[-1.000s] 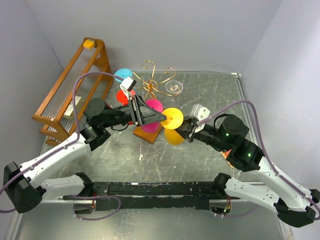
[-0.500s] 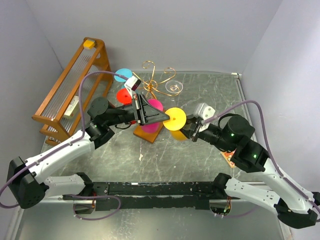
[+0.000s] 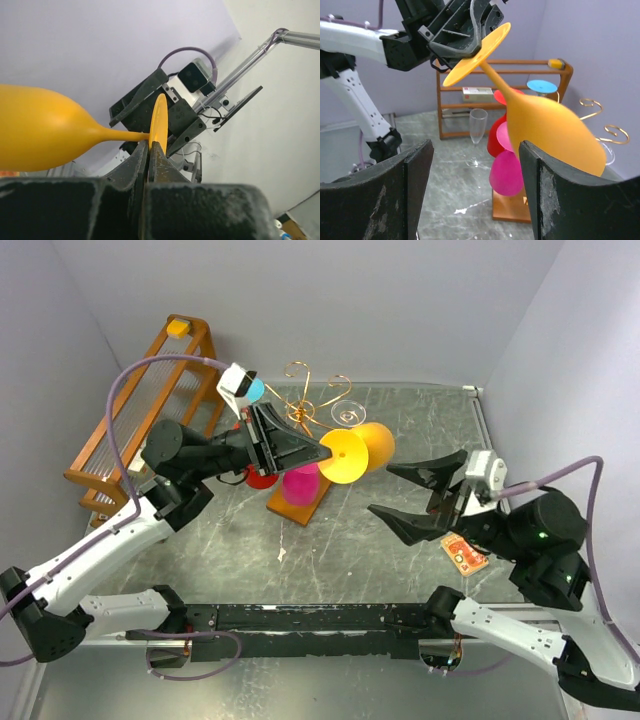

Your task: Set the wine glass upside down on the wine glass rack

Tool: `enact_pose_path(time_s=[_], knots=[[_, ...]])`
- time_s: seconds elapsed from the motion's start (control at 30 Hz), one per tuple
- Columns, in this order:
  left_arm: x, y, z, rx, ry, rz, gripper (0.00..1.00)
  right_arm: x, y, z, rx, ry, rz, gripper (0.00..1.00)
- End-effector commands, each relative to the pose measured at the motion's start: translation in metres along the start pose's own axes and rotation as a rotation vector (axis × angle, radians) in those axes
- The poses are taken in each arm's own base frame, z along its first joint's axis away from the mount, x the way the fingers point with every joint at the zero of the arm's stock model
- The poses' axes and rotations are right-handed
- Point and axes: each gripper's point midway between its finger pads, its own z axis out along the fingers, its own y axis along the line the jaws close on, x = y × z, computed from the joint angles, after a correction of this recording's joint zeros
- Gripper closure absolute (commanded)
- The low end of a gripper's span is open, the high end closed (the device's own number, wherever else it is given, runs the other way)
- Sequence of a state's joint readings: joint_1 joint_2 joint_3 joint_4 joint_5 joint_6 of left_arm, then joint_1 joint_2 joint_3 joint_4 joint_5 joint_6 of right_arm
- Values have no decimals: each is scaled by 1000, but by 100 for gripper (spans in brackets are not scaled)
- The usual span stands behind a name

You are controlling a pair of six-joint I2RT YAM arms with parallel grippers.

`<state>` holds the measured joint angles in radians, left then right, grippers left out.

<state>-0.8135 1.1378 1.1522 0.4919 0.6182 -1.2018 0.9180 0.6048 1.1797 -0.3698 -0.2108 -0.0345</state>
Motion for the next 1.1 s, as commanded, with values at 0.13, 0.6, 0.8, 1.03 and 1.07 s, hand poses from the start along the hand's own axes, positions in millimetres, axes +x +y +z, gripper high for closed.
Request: enact_pose_path(time_s=[0.13,0.6,0.8,1.03,1.07], knots=[[-43,-18,1,-95,-112,256,93,-50,-4,-8,60,-181,189,29],[-82,-9,-3,-226,-196,436,93,-61,-48,64,254,-321,723,33],[-83,-5,-6,-223,-190,430,93,-63,-54,84,255,-361,736,52],[-82,-1,-10,-217,-188,413,93,-68,-54,93,220,-414,746,64],[-82,-2,-10,-213,-187,411,93,-68,-55,94,225,-420,752,66]])
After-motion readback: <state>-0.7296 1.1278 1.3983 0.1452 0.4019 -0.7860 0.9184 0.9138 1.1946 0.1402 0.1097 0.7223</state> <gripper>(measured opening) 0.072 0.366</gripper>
